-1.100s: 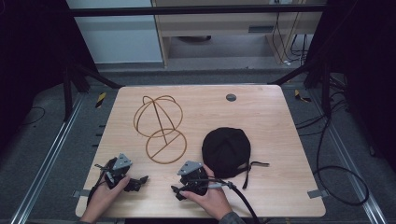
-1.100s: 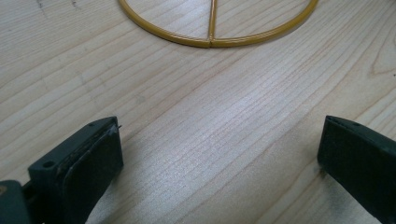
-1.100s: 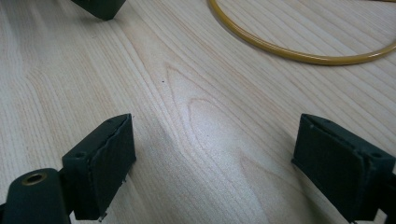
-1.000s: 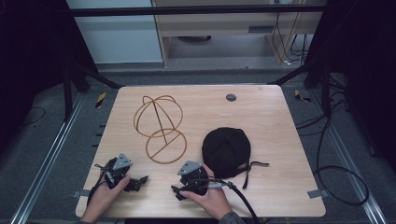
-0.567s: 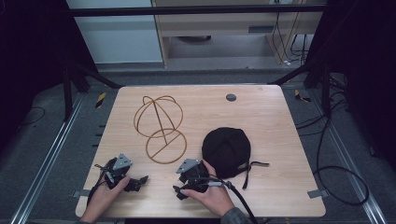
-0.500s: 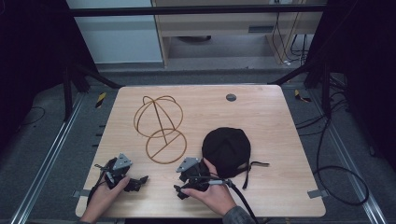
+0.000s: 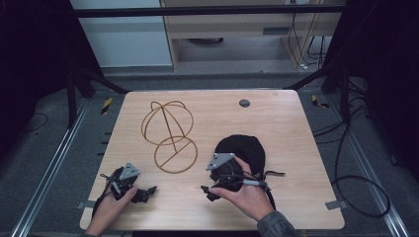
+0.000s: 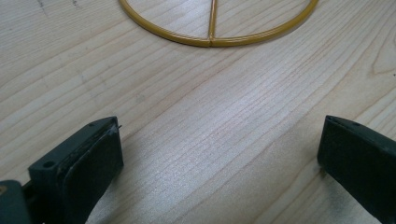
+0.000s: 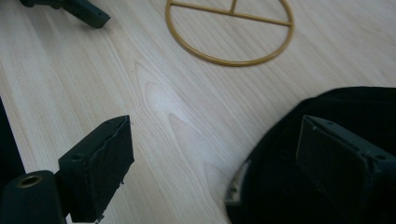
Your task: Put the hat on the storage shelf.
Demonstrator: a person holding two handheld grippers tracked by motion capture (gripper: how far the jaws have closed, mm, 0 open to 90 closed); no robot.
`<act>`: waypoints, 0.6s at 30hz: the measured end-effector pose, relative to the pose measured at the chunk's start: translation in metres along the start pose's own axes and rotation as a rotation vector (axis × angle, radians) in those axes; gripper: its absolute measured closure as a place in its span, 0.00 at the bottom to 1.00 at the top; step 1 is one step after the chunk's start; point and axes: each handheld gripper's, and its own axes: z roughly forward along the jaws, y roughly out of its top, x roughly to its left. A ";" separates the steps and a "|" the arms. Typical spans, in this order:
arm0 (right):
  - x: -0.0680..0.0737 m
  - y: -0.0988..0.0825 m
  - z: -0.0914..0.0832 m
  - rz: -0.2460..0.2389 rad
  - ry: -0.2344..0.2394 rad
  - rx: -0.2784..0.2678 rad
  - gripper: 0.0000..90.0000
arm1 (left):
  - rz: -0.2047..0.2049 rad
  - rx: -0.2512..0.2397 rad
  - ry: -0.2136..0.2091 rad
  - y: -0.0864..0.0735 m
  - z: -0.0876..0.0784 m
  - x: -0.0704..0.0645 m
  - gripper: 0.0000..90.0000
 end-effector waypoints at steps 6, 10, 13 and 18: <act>-0.014 -0.007 -0.027 0.001 -0.035 0.025 0.13 | -0.001 0.000 0.001 0.000 0.000 0.000 0.00; -0.026 -0.014 -0.043 0.011 -0.054 0.049 0.14 | -0.001 0.000 0.001 0.000 0.000 0.000 0.00; -0.038 -0.020 -0.052 0.017 -0.076 0.086 0.16 | -0.001 0.000 0.001 0.000 0.000 0.000 0.00; -0.056 -0.024 -0.061 0.032 -0.100 0.123 0.21 | -0.001 0.000 0.001 0.000 0.000 0.000 0.00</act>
